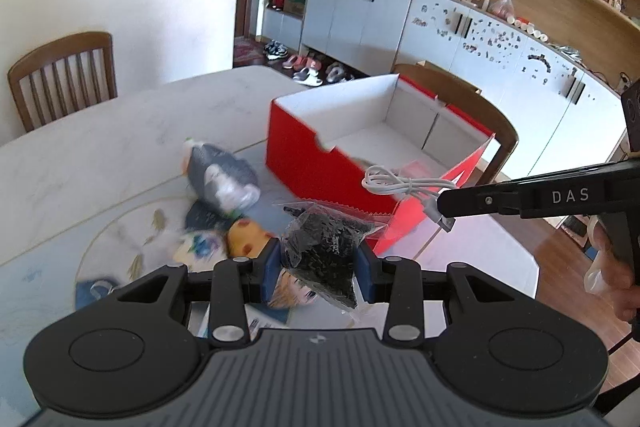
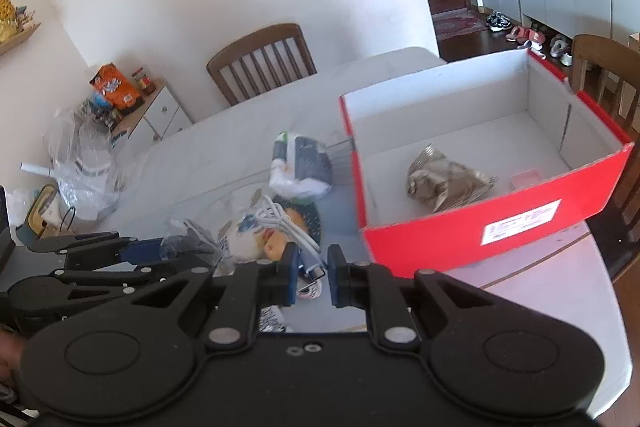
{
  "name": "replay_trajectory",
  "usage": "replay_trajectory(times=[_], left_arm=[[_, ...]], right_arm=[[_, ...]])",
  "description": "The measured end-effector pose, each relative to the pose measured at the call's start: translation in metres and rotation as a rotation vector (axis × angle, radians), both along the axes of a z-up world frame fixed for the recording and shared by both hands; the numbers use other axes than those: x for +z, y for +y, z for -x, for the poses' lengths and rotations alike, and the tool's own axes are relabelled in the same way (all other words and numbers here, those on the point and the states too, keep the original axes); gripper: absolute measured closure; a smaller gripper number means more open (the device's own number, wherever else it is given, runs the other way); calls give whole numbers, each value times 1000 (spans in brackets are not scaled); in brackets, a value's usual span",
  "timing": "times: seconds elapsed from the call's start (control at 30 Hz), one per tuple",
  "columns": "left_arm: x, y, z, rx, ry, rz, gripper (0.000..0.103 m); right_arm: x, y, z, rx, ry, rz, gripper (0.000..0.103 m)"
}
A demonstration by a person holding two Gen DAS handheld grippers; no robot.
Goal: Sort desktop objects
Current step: 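Carry the black-parts bag and white cable with both tools into the red box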
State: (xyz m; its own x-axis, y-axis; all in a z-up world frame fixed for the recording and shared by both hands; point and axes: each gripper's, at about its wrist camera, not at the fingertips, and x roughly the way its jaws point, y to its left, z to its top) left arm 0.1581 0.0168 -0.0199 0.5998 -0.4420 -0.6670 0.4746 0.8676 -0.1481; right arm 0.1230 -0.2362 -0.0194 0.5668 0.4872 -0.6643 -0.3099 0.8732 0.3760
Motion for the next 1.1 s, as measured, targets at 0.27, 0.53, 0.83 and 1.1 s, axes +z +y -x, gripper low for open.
replay_trajectory(times=[0.27,0.53,0.83,1.1], left_arm=[[11,-40,-12,-32,-29,0,66],[17,-78,-27,-60,-44,-17,66],[15,-125,-47,-96,-49,-54,66],[5,-160,-73,-117,-25,-106,66]], right_arm=[[7,-36,-17,-34,-19,-16,89],[8,-68,-35,-45,-36,-11,89],[4,-101,-64,-60,-37,21,89],[-10,-120,-94,-76,-17,56,89]])
